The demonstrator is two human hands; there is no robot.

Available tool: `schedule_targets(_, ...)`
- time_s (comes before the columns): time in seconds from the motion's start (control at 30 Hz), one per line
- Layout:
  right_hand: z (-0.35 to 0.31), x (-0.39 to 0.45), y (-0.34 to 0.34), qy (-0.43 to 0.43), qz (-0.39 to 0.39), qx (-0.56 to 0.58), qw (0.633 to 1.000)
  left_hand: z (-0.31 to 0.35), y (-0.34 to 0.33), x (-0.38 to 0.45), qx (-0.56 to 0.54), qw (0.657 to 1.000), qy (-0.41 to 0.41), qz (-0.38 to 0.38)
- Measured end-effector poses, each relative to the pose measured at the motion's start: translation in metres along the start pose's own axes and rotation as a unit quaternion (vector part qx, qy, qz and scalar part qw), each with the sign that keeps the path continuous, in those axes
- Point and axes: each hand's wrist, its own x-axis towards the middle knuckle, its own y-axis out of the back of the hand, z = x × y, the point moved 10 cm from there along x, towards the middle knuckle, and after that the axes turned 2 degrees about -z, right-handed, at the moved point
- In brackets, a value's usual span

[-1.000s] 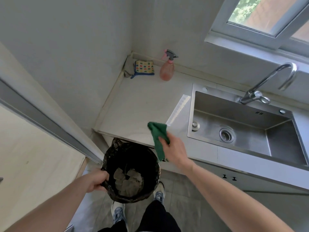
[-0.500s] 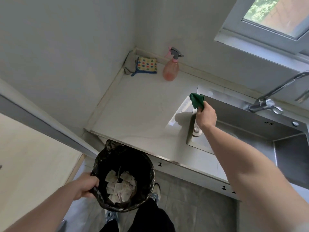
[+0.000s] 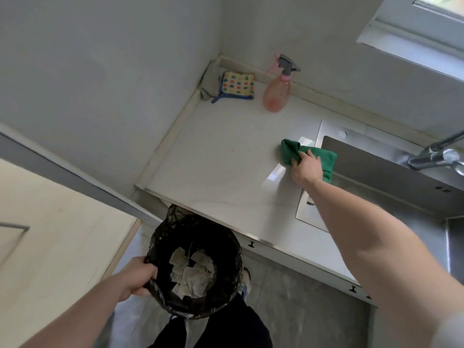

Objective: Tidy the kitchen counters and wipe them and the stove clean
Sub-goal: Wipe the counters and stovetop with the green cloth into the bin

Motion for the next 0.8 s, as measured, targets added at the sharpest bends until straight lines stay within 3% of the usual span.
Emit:
schedule_targets(0.37, -0.060, -0.127, -0.036, 0.127, -0.020, -0.010, 0.992, 0.011, -0.014, -0.017, 0.015, 0.999, -0.024, -0.024)
schedule_targets(0.7, -0.124, -0.257, -0.070, 0.142, -0.088, 0.060, 0.984, 0.018, -0.014, -0.027, 0.045, 0.997, -0.047, -0.034)
schedule_targets(0.8, -0.135, -0.298, -0.086, 0.140, -0.143, 0.116, 0.973, 0.020, -0.013, -0.032, 0.047, 0.997, -0.049, -0.038)
